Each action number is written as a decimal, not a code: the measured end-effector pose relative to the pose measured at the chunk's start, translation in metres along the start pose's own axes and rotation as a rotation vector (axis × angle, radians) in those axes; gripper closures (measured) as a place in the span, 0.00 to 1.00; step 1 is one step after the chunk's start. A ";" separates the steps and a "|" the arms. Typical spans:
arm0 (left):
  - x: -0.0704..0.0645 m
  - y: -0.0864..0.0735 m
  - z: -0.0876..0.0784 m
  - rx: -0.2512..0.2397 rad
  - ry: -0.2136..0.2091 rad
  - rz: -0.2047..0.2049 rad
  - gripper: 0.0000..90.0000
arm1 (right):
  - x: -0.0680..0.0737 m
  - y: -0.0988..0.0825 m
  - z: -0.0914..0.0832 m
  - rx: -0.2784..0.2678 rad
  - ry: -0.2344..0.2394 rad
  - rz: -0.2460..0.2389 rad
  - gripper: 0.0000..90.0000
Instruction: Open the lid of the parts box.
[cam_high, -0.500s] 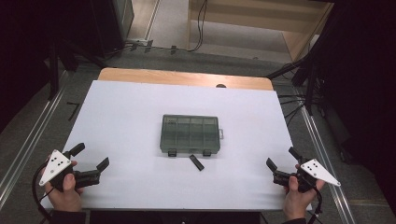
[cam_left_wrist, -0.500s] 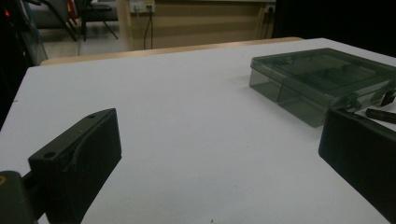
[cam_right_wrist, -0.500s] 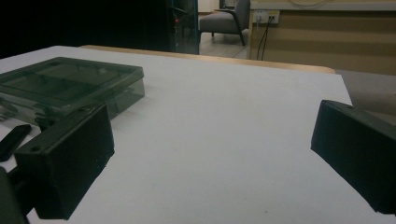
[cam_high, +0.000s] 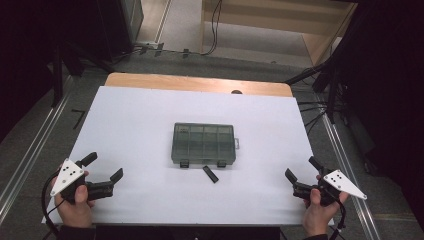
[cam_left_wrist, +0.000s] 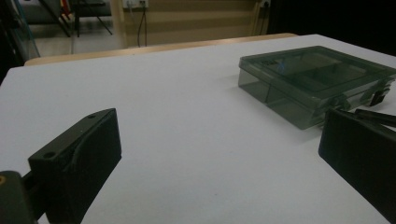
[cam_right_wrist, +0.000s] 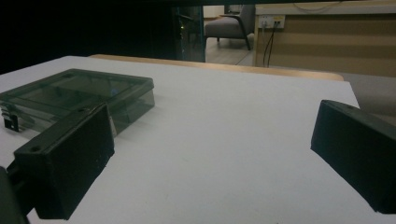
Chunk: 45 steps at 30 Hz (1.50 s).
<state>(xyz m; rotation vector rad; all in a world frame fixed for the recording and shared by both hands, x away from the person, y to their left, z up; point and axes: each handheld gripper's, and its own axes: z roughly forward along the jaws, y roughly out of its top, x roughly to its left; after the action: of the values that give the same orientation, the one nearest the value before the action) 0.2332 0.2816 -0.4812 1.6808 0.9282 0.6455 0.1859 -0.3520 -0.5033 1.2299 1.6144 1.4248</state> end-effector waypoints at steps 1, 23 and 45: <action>-0.002 0.001 0.001 0.002 -0.005 0.003 0.00 | 0.002 0.003 0.000 0.000 0.002 -0.006 0.00; -0.031 0.039 0.023 0.009 -0.107 0.012 0.00 | 0.021 0.040 0.017 0.020 0.052 -0.076 0.00; -0.052 0.057 0.061 0.015 -0.195 0.013 0.00 | 0.039 0.064 0.047 0.024 0.140 -0.110 0.13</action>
<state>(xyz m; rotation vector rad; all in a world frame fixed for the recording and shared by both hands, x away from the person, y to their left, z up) 0.2672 0.1976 -0.4428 1.7298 0.7852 0.4739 0.2292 -0.3004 -0.4463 1.0568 1.7702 1.4531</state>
